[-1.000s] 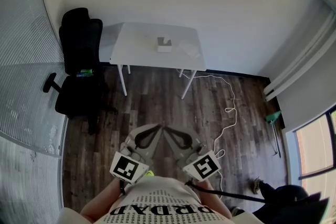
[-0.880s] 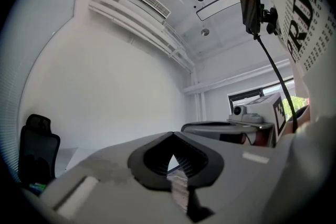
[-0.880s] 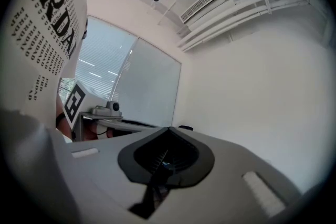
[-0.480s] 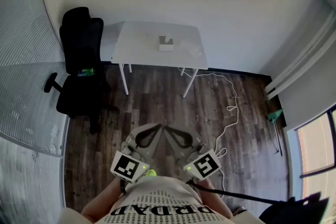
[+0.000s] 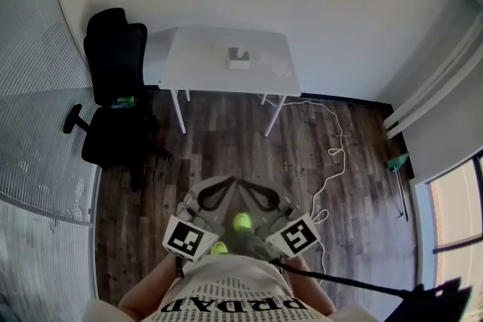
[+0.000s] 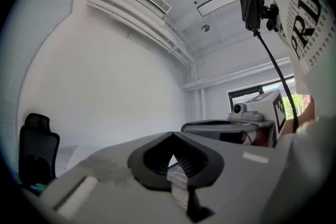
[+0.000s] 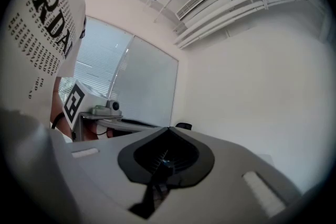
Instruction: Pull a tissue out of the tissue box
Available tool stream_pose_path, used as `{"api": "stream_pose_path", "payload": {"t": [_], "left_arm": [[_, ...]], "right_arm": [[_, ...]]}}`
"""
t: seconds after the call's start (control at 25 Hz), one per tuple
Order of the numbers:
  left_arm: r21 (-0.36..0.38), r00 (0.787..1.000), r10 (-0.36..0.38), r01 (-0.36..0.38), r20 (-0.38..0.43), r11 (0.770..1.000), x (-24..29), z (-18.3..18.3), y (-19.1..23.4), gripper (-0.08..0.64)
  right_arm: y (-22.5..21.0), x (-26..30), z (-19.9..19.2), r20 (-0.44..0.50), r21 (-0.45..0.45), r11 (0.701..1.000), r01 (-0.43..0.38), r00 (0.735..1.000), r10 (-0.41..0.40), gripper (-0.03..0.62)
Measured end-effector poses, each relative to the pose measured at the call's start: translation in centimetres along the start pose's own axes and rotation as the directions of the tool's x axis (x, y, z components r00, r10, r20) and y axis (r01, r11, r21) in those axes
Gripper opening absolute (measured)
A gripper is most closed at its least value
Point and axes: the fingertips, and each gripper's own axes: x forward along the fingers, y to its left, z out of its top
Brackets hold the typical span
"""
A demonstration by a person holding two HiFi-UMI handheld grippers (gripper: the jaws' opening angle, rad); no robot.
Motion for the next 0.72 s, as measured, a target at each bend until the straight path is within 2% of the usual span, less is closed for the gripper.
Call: {"api": "stream_pose_path", "payload": {"t": [0.32, 0.56, 0.72], "left_arm": [[-0.010, 0.999, 0.022, -0.022, -0.025, 1.000, 2.9, -0.9, 1.3, 0.006], [0.007, 0.998, 0.027, -0.027, -0.051, 1.000, 8.4, -1.2, 4.8, 0.006], [0.012, 0.998, 0.054, -0.054, -0.037, 0.998, 11.5, -0.6, 6.4, 0.006]], "right_arm": [[-3.2, 0.9, -0.9, 0.018, 0.015, 1.000, -0.024, 1.000, 0.024, 0.009], [-9.3, 3.7, -1.7, 0.021, 0.045, 0.998, -0.032, 0.999, 0.031, 0.009], [-12.4, 4.7, -1.8, 0.022, 0.042, 0.998, -0.050, 0.999, 0.049, 0.009]]}}
